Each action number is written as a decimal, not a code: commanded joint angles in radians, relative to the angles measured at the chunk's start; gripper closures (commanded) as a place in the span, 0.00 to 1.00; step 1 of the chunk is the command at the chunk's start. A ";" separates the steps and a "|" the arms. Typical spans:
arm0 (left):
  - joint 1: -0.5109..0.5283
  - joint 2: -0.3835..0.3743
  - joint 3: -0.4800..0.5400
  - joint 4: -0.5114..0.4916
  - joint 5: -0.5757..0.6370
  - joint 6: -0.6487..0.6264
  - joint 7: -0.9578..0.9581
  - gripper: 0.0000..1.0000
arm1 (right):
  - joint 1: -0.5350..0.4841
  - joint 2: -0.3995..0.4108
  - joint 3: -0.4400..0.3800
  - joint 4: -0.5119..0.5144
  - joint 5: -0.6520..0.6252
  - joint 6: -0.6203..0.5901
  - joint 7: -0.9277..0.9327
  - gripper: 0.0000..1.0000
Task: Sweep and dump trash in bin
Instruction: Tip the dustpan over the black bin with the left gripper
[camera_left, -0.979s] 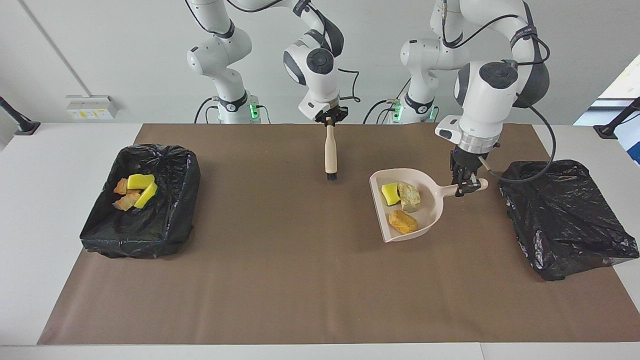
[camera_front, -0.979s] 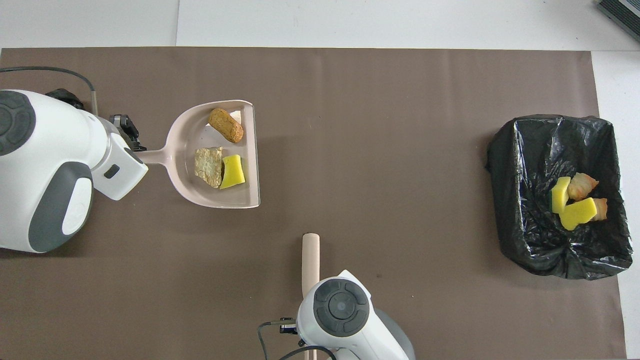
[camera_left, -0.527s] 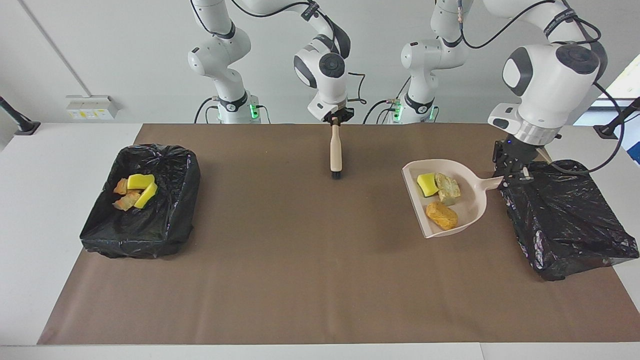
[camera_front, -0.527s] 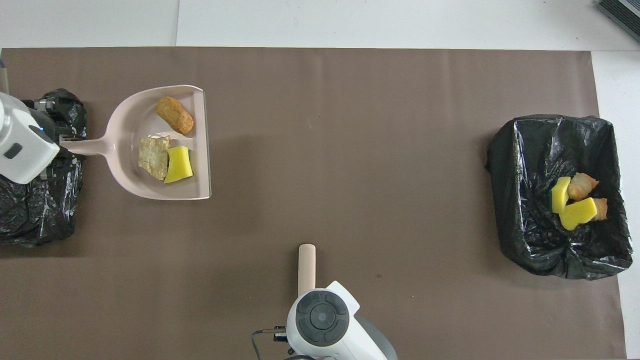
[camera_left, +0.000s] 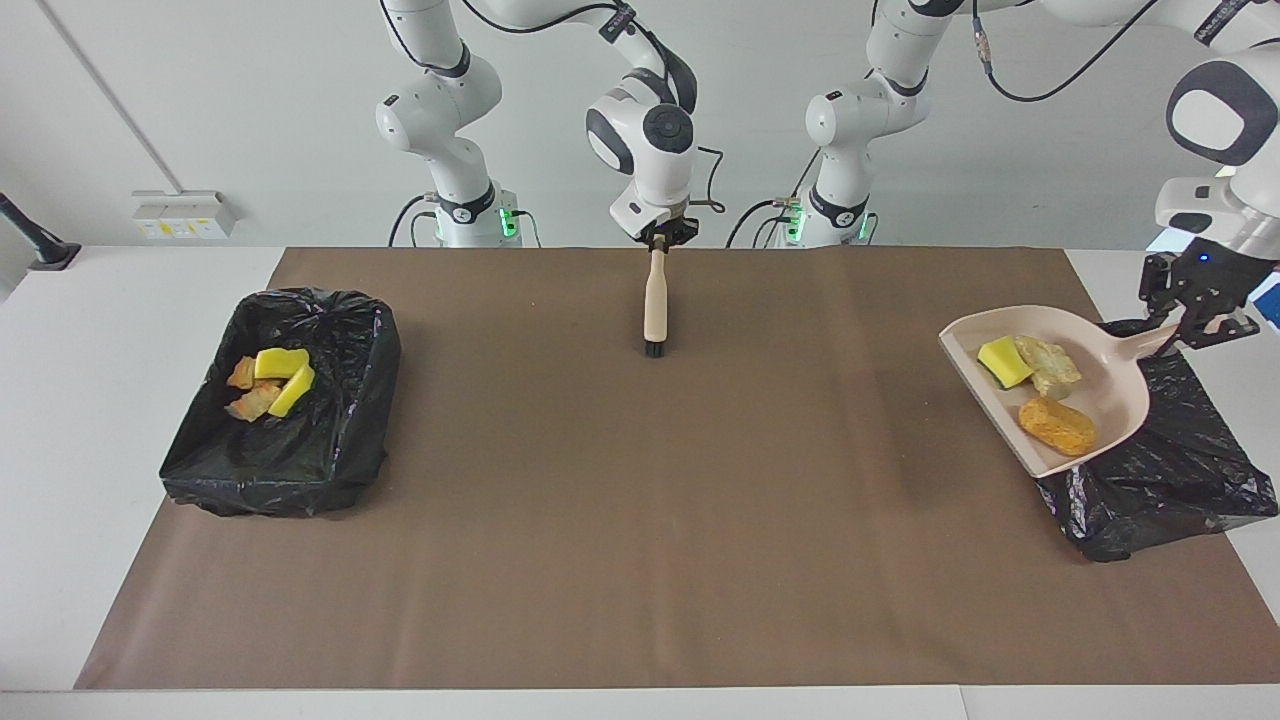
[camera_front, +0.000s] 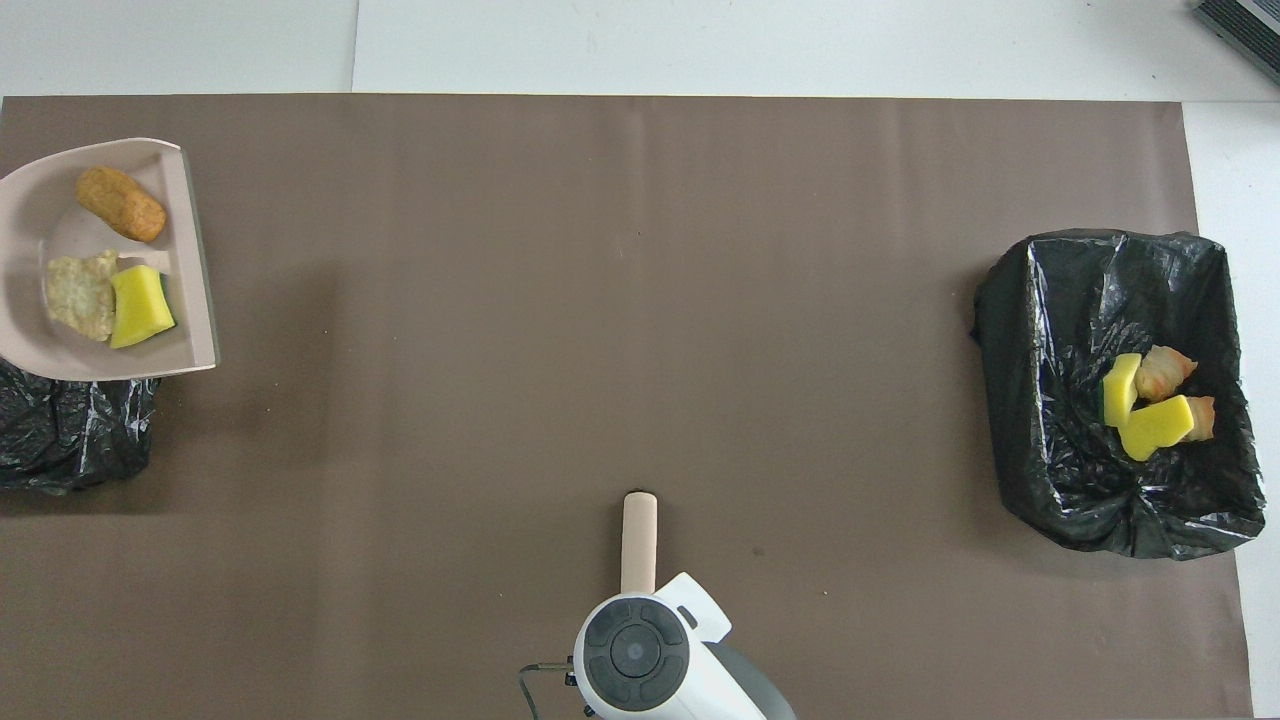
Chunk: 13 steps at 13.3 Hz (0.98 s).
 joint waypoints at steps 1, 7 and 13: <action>0.138 0.019 -0.016 0.051 0.007 -0.017 0.062 1.00 | 0.001 -0.053 -0.001 -0.069 -0.025 0.026 -0.009 1.00; 0.178 0.034 -0.002 0.047 0.233 0.168 0.249 1.00 | -0.005 -0.049 -0.001 -0.075 -0.023 0.057 -0.032 0.87; 0.163 0.010 -0.002 -0.097 0.612 0.288 0.239 1.00 | -0.008 -0.058 -0.004 -0.054 -0.025 0.051 -0.041 0.00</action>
